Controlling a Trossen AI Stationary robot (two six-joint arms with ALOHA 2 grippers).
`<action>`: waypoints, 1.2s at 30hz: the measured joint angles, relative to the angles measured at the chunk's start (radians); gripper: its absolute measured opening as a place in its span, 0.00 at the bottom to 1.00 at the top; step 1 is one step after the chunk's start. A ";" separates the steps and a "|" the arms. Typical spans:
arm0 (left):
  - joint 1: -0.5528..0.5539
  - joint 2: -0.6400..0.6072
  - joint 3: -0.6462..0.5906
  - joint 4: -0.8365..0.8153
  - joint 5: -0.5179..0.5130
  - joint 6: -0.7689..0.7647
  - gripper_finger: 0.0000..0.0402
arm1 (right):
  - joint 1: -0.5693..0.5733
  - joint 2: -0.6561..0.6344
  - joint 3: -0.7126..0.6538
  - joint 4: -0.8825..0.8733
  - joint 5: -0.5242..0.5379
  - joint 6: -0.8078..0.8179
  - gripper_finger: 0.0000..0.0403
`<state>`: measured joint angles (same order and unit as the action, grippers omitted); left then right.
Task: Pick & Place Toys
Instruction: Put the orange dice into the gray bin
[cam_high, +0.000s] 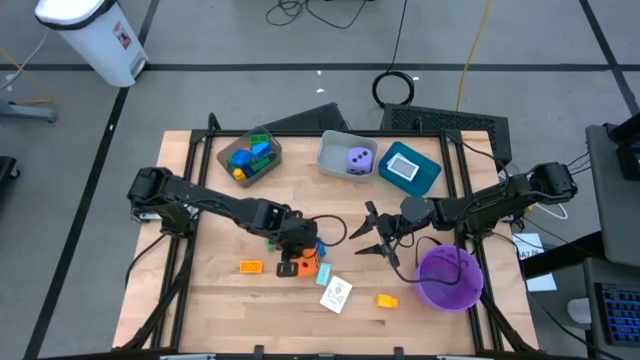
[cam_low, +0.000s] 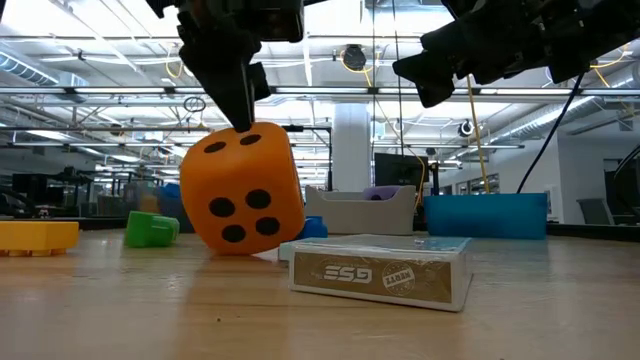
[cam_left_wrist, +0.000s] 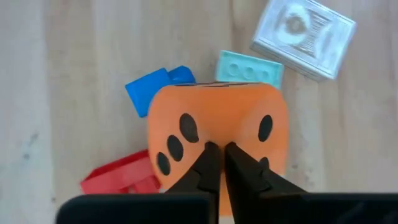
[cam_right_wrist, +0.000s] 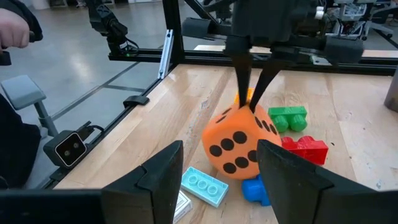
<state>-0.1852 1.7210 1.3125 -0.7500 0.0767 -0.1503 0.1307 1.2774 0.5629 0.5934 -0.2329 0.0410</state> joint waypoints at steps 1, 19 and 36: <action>0.009 0.000 0.000 0.002 -0.003 0.011 0.03 | 0.000 0.000 0.000 0.000 0.000 0.000 0.49; 0.086 -0.001 0.022 -0.006 0.009 0.104 0.00 | 0.000 0.000 0.000 -0.001 0.000 -0.003 0.49; 0.134 -0.005 0.092 -0.147 -0.080 0.171 0.10 | 0.020 0.000 0.000 0.015 0.191 0.041 0.49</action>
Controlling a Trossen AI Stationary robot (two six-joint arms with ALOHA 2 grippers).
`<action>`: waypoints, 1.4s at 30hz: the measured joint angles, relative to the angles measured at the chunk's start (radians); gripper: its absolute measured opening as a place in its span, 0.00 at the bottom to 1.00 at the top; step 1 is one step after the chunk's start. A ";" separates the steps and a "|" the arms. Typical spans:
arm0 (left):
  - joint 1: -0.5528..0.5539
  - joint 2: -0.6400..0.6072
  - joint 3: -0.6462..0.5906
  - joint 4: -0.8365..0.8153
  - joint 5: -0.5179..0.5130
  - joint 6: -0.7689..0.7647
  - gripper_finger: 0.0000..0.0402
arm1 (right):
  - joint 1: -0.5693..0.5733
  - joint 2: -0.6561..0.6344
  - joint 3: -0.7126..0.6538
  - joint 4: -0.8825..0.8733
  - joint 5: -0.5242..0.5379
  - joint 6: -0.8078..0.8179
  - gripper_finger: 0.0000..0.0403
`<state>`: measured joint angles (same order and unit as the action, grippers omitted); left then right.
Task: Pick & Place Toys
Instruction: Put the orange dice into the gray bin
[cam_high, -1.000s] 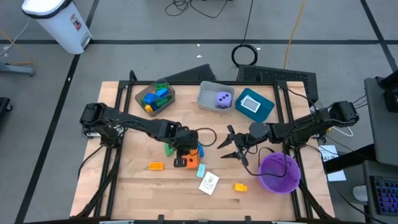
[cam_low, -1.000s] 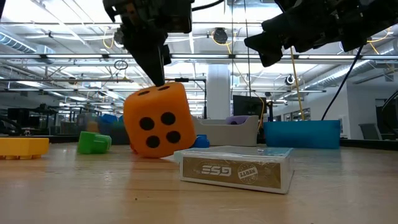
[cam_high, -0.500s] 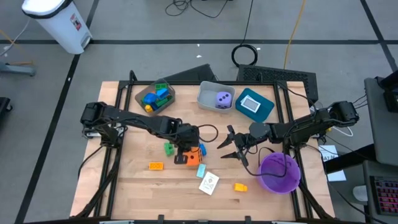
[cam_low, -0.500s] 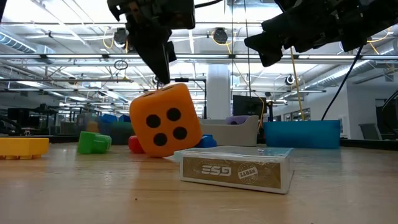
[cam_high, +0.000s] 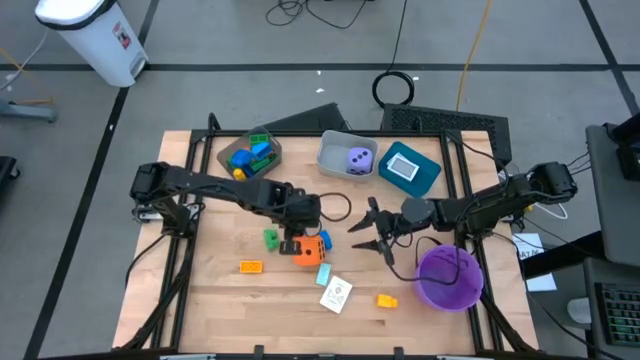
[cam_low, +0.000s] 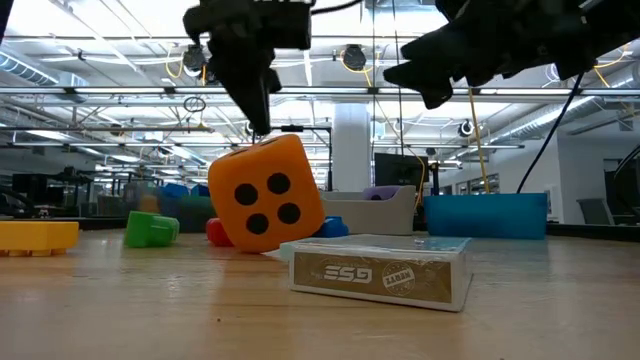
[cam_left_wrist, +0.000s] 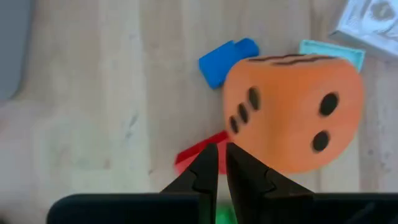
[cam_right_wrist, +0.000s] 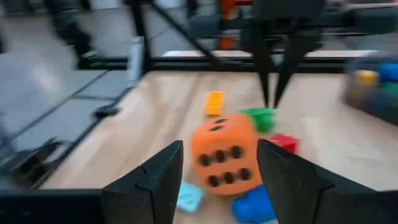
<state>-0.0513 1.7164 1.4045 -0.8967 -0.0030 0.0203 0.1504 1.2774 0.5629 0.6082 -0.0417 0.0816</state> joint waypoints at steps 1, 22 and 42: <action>0.009 -0.007 -0.003 -0.009 0.000 0.008 0.10 | 0.004 0.000 0.000 0.001 0.029 0.006 0.49; 0.103 -0.371 -0.407 0.477 -0.059 -0.008 0.10 | -0.019 0.294 0.215 0.009 0.011 -0.069 0.49; 0.010 -0.428 -0.841 1.330 -0.059 -0.084 0.10 | -0.020 0.296 0.228 0.048 0.012 -0.104 0.58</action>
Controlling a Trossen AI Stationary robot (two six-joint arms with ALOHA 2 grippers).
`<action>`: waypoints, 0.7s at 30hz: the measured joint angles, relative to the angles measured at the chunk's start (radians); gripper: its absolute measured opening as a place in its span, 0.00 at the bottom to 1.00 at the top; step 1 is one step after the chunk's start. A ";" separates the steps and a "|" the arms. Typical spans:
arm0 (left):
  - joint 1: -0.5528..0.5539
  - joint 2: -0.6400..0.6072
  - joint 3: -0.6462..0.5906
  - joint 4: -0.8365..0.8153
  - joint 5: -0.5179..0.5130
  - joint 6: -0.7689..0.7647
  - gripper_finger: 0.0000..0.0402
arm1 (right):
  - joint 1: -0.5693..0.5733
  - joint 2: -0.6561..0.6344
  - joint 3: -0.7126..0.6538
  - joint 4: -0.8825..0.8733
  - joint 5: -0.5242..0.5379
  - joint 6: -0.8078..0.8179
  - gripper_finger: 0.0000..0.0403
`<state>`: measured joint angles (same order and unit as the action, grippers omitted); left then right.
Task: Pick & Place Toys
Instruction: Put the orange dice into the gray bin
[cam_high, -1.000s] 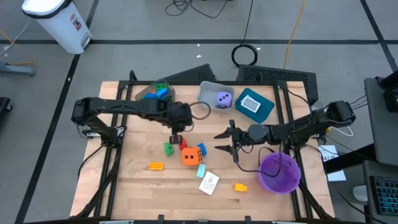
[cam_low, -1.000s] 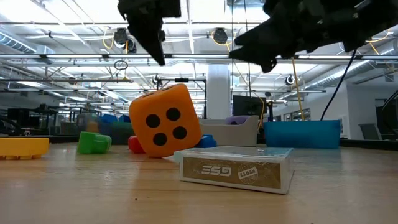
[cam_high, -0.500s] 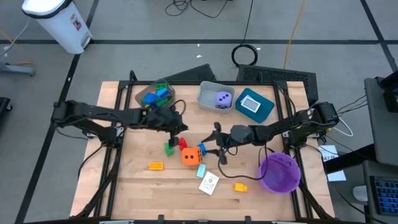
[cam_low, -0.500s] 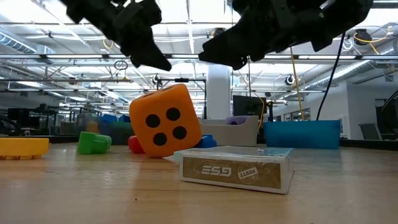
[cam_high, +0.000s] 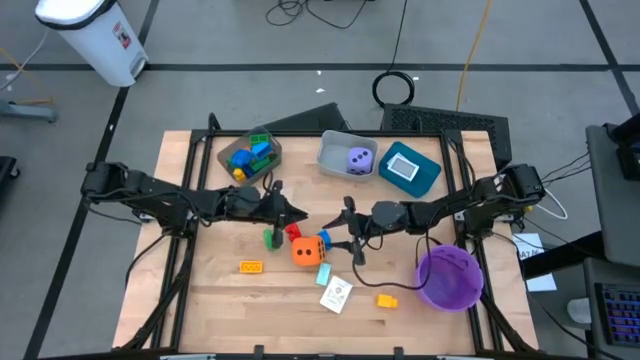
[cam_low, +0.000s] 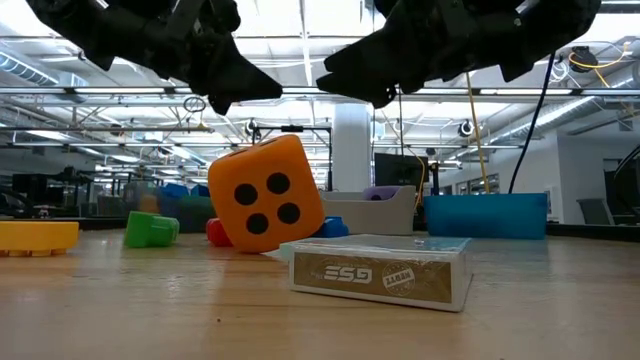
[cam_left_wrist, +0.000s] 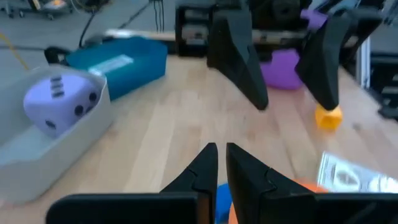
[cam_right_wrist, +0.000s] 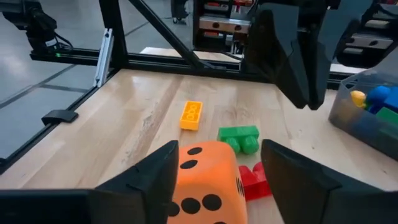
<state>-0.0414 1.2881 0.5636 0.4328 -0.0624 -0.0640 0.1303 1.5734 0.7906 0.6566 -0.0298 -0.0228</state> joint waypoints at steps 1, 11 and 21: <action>0.000 0.000 0.000 -0.012 0.000 0.000 0.10 | 0.000 0.000 0.000 -0.006 0.000 0.001 0.61; -0.030 -0.013 0.000 -0.244 0.000 -0.077 0.10 | 0.000 0.108 0.008 0.028 0.001 -0.038 0.87; -0.129 -0.013 -0.001 -0.451 -0.212 -0.221 0.10 | 0.007 0.227 0.057 0.013 -0.001 -0.072 0.96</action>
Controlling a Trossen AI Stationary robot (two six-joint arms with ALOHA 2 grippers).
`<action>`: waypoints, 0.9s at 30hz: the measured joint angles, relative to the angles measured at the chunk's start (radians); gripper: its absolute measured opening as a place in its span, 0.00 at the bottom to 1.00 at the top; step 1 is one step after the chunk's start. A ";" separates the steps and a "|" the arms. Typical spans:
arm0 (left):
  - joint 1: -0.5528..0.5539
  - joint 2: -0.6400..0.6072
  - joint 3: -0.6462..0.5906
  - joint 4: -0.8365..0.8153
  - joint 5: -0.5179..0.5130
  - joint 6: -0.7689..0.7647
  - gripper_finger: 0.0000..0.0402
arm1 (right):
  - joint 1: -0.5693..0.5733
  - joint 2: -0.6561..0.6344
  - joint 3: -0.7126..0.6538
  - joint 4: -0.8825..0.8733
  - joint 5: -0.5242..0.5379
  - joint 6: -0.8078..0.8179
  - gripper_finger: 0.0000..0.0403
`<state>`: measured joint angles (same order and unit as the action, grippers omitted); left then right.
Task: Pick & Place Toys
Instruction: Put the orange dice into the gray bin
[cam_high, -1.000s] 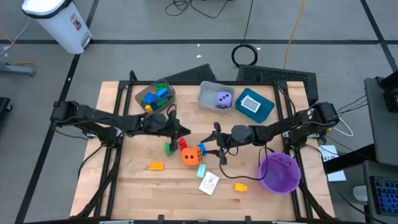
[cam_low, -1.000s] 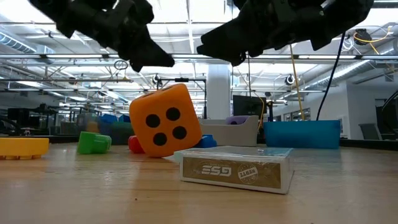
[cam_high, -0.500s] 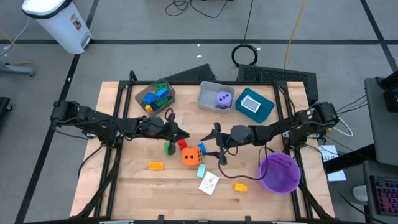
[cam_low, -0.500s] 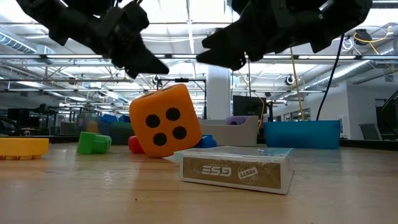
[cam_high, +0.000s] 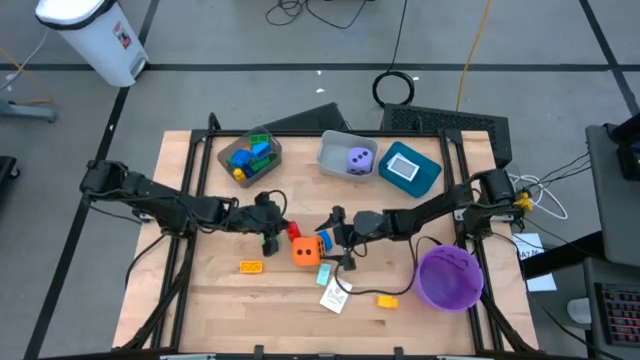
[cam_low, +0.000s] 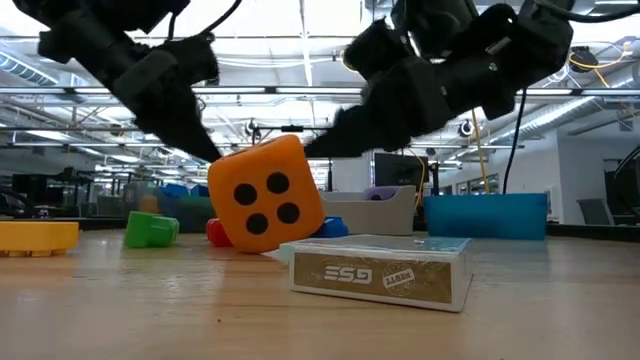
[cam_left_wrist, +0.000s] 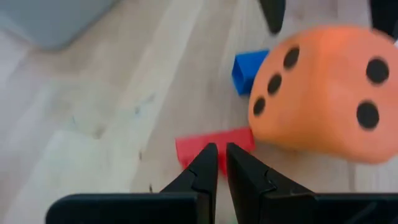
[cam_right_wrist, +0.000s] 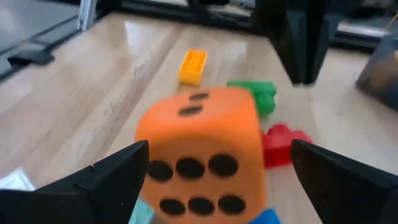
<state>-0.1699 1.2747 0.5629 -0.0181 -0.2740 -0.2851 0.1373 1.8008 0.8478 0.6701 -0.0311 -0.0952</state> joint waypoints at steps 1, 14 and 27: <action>-0.007 0.000 0.000 -0.020 -0.004 -0.022 0.10 | 0.001 0.000 -0.003 -0.005 0.000 0.001 0.96; -0.094 0.054 0.002 -0.007 -0.016 -0.218 0.10 | 0.046 0.029 -0.002 -0.021 0.111 -0.020 0.97; -0.107 0.230 0.002 0.272 0.020 -0.259 0.10 | 0.056 0.033 -0.001 -0.006 0.161 0.016 0.97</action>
<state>-0.2771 1.5046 0.5644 0.2538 -0.2544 -0.5443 0.1930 1.8336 0.8467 0.6638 0.1303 -0.0788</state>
